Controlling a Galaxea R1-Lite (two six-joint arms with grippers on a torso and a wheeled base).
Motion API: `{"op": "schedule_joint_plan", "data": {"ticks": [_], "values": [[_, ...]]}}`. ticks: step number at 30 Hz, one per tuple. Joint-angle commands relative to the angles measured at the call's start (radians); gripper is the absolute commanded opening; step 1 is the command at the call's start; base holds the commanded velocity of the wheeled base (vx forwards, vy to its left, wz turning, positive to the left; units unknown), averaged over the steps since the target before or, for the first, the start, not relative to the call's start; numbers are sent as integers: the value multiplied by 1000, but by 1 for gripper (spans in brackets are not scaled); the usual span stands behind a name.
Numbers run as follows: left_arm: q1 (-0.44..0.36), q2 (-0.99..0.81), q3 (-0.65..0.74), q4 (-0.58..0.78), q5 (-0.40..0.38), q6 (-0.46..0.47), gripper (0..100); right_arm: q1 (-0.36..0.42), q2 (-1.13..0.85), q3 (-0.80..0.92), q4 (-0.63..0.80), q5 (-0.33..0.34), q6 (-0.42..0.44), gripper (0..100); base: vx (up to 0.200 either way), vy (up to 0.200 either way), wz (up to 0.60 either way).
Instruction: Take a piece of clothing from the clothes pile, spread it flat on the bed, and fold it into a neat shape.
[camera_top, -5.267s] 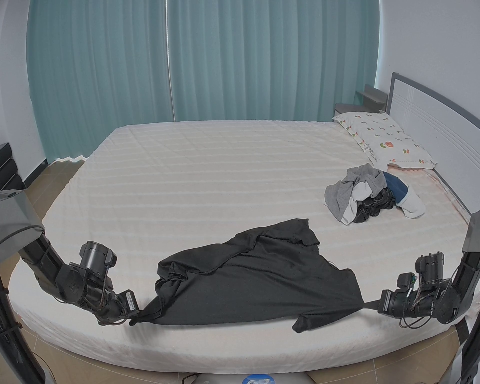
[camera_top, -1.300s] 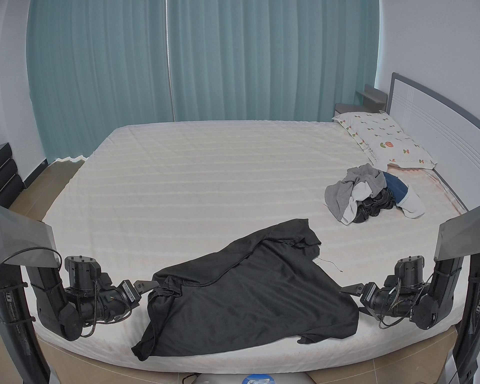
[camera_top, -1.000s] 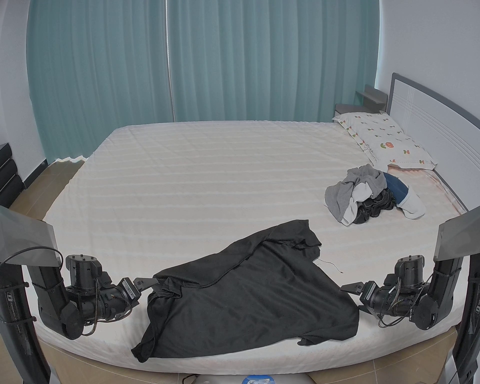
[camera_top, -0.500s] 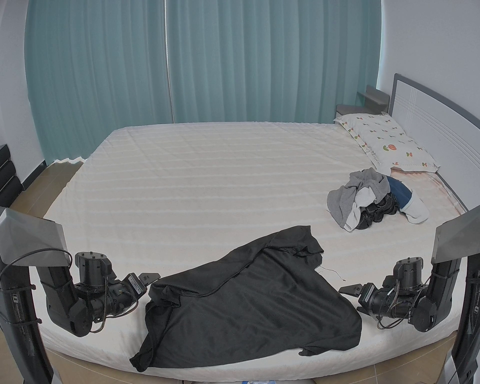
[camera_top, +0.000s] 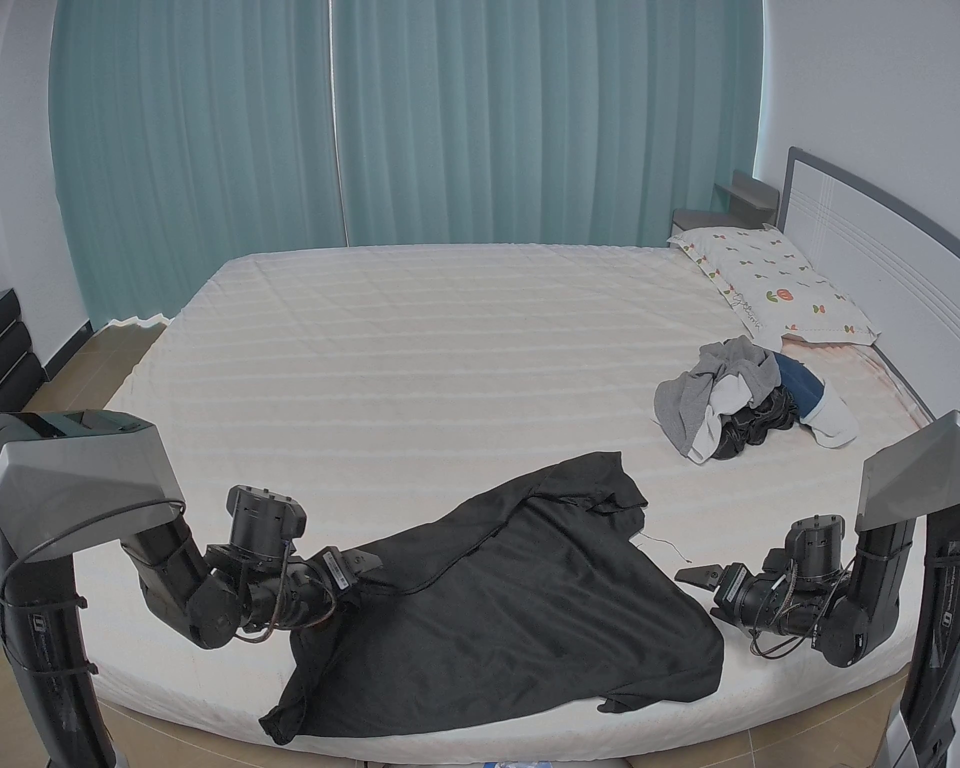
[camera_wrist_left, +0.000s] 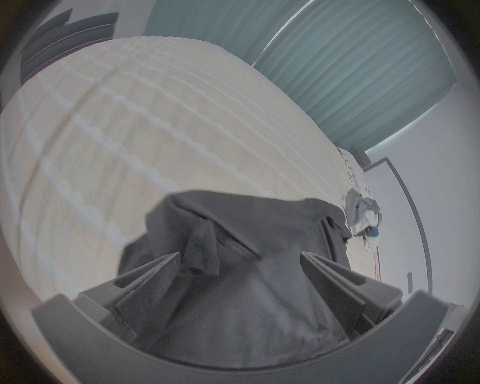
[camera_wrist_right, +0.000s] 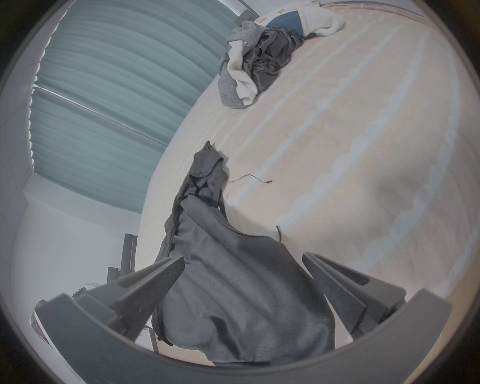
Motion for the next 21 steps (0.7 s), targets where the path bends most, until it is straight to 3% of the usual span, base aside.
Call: {"op": "schedule_joint_plan", "data": {"ticks": [1, 21], "values": [[-59, -38, 26, 3, 27, -12, 100, 16, 51, 26, -51, -2, -2, 100, 0, 0, 0], [-59, 50, 6, -12, 41, -21, 100, 37, 85, 48, -98, -22, -8, 100, 0, 0, 0]]}}
